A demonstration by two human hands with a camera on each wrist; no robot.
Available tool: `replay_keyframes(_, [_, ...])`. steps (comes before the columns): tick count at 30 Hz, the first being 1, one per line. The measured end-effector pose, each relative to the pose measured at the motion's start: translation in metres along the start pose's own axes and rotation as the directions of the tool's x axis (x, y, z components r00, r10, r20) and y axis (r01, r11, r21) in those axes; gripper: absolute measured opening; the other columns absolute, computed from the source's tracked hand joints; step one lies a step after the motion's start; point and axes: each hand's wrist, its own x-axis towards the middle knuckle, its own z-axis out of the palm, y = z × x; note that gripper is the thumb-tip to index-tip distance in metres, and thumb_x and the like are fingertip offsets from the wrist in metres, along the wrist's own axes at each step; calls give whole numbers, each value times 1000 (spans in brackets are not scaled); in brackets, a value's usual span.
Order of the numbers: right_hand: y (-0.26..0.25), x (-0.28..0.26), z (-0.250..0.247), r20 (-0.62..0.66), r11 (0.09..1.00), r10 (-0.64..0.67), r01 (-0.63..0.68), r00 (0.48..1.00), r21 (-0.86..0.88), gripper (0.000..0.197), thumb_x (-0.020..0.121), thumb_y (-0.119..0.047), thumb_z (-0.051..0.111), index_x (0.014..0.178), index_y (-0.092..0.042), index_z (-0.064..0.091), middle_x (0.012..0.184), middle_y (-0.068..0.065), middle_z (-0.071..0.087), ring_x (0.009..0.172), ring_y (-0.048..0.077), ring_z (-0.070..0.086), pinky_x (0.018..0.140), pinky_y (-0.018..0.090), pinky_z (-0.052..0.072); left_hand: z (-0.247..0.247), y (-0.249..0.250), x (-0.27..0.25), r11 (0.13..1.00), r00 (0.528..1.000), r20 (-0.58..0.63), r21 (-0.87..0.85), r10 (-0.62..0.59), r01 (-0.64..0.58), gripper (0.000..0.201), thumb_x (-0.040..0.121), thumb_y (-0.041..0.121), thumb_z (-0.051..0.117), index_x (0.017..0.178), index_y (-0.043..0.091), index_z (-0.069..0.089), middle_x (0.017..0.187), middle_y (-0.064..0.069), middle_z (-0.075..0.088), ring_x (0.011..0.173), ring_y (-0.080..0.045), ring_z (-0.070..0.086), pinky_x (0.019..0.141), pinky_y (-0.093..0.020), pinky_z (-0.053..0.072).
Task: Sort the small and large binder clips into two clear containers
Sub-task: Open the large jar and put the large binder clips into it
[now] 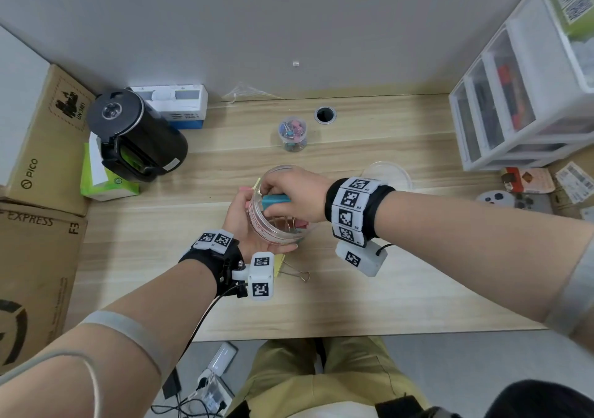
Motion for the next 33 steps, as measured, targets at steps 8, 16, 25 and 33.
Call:
replay_keyframes(8, [-6,2,-6,141,999,-41,41,989,3,47,76,-8,52,116,-26,69,113,-5,70,97,18,66,86,37,55,1,-1,4,999,999,-24,-17,-33,33,58,92,58,44,113,11,70,128,-23,67,120,-50,60,104,-69,39])
replay_keyframes(16, [-6,-3,-26,16,969,-71,73,997,-235,25,82,-10,54,102,-17,66,95,-3,68,82,18,58,66,31,46,2,-1,4,999,995,-81,-19,-52,50,76,91,71,36,125,10,66,127,-21,68,114,-46,63,92,-63,50])
replay_keyframes(25, [-26,-6,-37,348,748,279,25,895,-664,34,88,-24,65,67,-17,41,66,-2,46,53,14,44,54,25,43,11,4,-3,997,992,-104,-11,-74,73,81,90,72,31,121,6,68,116,-26,71,100,-47,69,90,-55,51])
replay_keyframes(33, [-34,1,-25,358,755,266,38,895,-655,23,79,-38,71,83,-17,61,71,-4,55,60,16,57,59,28,52,15,-1,-2,995,987,-130,16,-94,97,90,90,76,28,132,3,60,125,-23,66,100,-43,65,76,-51,55])
